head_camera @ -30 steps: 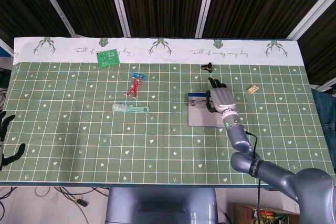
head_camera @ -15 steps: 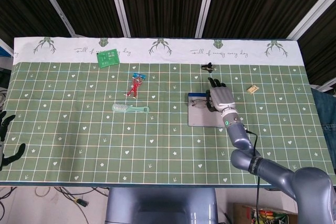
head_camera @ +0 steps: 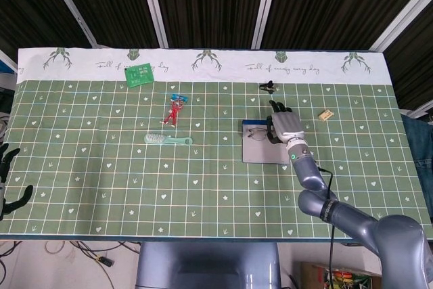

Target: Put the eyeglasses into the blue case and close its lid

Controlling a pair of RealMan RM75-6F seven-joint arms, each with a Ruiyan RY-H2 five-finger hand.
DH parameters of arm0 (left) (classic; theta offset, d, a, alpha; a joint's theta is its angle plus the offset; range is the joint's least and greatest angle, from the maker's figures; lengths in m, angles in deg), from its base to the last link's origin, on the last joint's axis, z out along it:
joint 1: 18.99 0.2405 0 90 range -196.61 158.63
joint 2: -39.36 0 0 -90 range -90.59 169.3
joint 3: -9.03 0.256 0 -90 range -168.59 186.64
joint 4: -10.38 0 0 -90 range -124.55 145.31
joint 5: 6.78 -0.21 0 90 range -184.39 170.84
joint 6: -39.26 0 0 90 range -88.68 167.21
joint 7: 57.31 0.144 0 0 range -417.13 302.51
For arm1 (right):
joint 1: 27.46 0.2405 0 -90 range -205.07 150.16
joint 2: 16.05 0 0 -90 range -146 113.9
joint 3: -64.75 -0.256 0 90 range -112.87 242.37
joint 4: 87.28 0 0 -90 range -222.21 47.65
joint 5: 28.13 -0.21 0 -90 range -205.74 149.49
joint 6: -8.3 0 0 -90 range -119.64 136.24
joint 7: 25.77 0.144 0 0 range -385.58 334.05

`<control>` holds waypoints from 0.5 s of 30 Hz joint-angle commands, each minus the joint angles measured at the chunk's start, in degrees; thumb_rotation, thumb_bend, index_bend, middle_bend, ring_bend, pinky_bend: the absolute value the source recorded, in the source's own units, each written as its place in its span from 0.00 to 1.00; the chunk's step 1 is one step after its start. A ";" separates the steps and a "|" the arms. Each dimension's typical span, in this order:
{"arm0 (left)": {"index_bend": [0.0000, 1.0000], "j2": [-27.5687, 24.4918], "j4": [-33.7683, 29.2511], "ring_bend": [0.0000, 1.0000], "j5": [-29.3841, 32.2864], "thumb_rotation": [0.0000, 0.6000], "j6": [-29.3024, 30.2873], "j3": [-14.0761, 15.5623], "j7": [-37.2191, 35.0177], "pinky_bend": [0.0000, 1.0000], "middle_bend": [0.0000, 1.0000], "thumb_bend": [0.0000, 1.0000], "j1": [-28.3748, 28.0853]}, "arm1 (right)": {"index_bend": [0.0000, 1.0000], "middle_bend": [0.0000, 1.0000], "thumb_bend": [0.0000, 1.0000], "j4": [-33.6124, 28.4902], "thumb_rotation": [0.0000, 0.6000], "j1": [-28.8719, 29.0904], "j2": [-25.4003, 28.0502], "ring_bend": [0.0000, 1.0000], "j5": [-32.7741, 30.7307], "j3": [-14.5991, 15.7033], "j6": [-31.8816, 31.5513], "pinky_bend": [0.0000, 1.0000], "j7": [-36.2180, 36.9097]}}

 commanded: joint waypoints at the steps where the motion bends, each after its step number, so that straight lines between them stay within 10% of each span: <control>1: 0.11 0.01 -0.01 0.00 -0.02 1.00 0.01 0.01 0.05 0.00 0.00 0.33 0.00 | 0.65 0.00 0.54 0.27 1.00 0.12 -0.17 0.02 0.13 0.02 0.19 0.16 0.13; 15: 0.11 -0.01 0.02 0.00 -0.02 1.00 -0.04 0.01 0.03 0.00 0.00 0.33 -0.03 | 0.64 0.00 0.54 2.19 1.00 0.76 -1.34 0.02 0.16 -0.06 0.92 0.16 0.40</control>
